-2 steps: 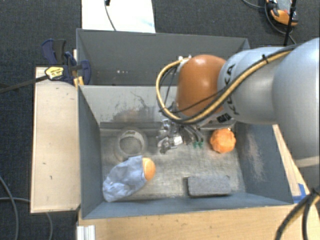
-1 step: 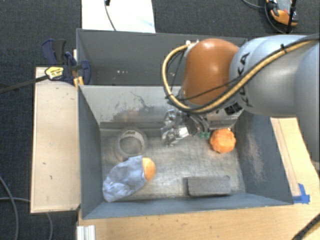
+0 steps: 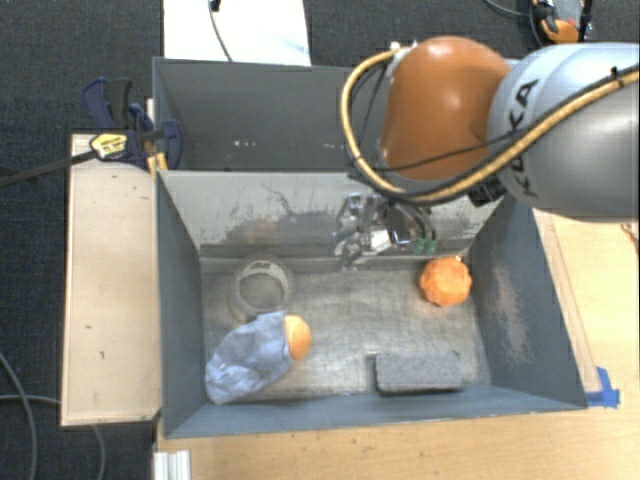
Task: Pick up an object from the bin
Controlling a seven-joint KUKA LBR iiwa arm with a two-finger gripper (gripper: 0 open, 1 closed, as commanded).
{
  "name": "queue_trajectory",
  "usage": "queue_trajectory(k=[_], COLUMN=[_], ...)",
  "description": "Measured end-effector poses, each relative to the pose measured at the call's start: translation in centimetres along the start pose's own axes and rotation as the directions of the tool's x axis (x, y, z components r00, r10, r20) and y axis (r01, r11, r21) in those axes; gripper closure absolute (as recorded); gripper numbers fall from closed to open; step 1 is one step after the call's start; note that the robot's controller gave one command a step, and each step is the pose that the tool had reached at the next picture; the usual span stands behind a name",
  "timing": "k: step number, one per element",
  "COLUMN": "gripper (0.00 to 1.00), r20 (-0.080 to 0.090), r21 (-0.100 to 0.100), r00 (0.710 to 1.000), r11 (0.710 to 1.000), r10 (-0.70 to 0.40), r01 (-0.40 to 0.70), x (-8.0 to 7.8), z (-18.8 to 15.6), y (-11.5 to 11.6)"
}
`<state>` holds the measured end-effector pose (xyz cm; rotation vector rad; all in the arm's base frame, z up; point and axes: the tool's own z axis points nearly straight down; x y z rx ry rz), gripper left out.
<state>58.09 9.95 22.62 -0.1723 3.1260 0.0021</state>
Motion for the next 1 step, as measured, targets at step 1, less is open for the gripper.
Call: queue_trajectory(k=[1], gripper=[1.0], r20=[0.005], r21=[0.0], r00=[1.0], r11=[1.0], r10=[-0.013], r01=[0.013], x=[-0.07], z=[1.13], y=[0.01])
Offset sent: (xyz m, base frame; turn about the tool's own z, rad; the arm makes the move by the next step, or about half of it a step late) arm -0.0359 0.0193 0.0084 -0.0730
